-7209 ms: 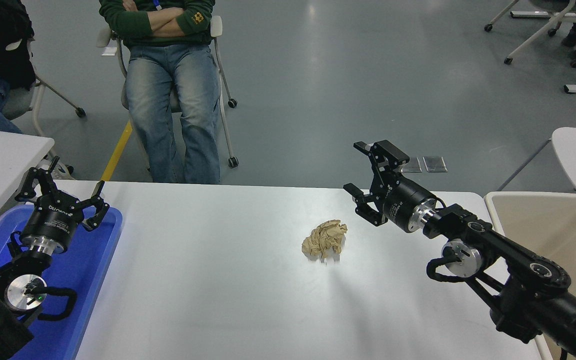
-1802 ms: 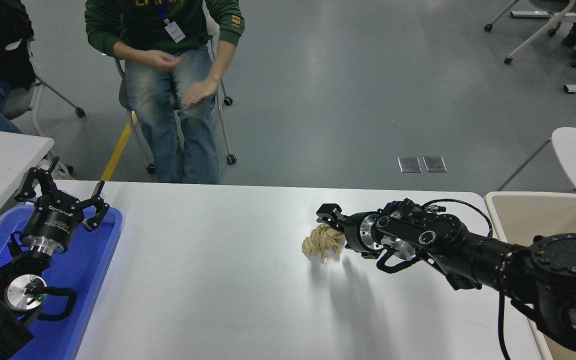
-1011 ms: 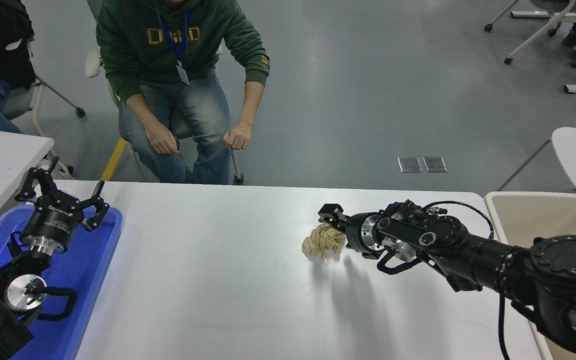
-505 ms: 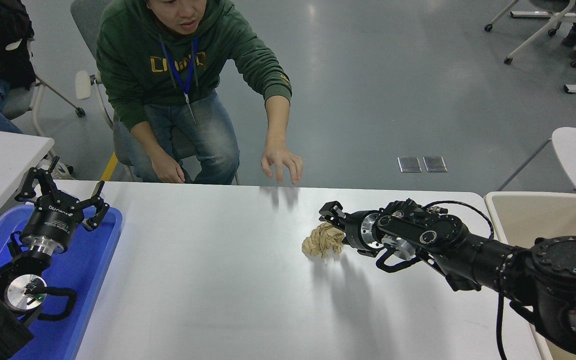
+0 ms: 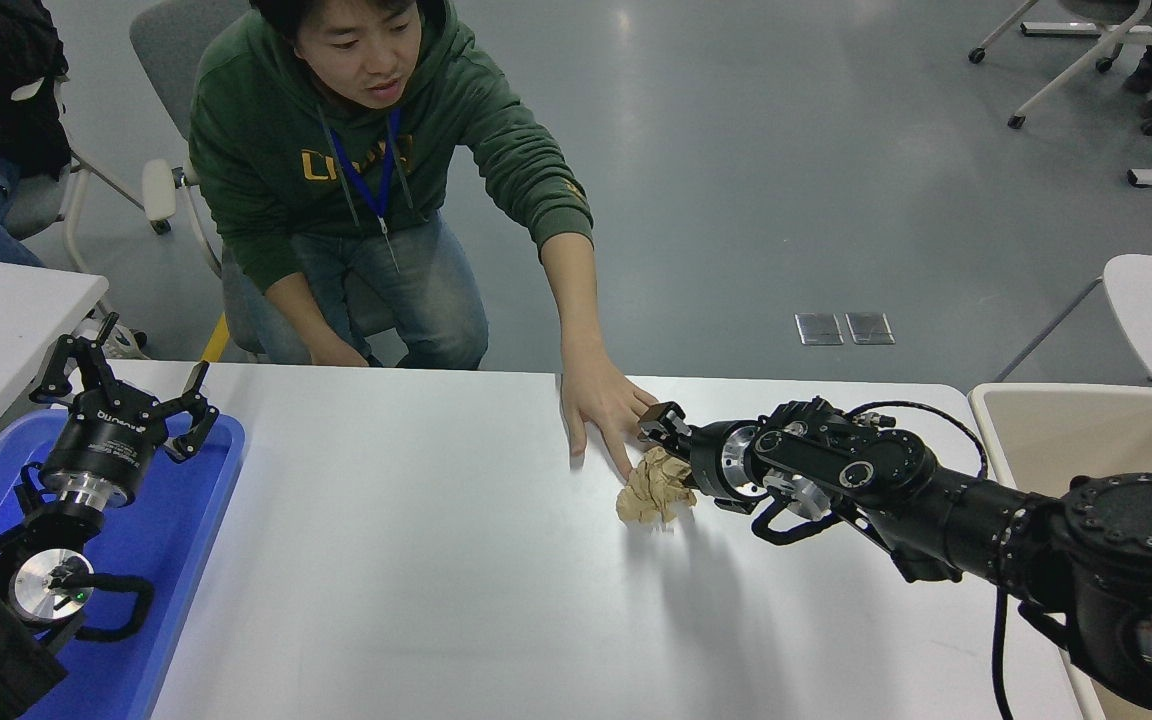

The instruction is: Clean the table surface

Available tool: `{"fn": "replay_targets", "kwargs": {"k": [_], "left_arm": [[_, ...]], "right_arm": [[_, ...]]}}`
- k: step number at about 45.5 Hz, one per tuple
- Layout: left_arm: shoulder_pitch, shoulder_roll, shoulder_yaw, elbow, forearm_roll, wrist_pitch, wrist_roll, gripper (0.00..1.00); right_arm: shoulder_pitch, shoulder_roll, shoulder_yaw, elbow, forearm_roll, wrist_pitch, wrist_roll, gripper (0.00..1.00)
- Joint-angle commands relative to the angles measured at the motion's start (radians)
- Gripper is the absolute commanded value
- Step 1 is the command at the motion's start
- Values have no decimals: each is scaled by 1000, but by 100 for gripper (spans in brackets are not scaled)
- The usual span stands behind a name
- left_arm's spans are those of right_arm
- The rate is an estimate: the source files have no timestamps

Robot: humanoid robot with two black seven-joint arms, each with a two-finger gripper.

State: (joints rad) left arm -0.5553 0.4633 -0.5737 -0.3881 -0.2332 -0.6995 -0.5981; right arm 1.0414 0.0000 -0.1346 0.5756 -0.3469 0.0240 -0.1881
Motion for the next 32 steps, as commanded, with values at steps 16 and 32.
{"fn": "replay_targets", "kwargs": {"k": [16, 32], "left_arm": [[0, 0, 0, 0, 0, 0, 0, 100], [0, 0, 0, 0, 0, 0, 0, 100]], "right_arm": [[-1, 0, -25, 0, -78, 10, -1, 53], [-1, 0, -25, 9, -76, 10, -1, 81]]}}
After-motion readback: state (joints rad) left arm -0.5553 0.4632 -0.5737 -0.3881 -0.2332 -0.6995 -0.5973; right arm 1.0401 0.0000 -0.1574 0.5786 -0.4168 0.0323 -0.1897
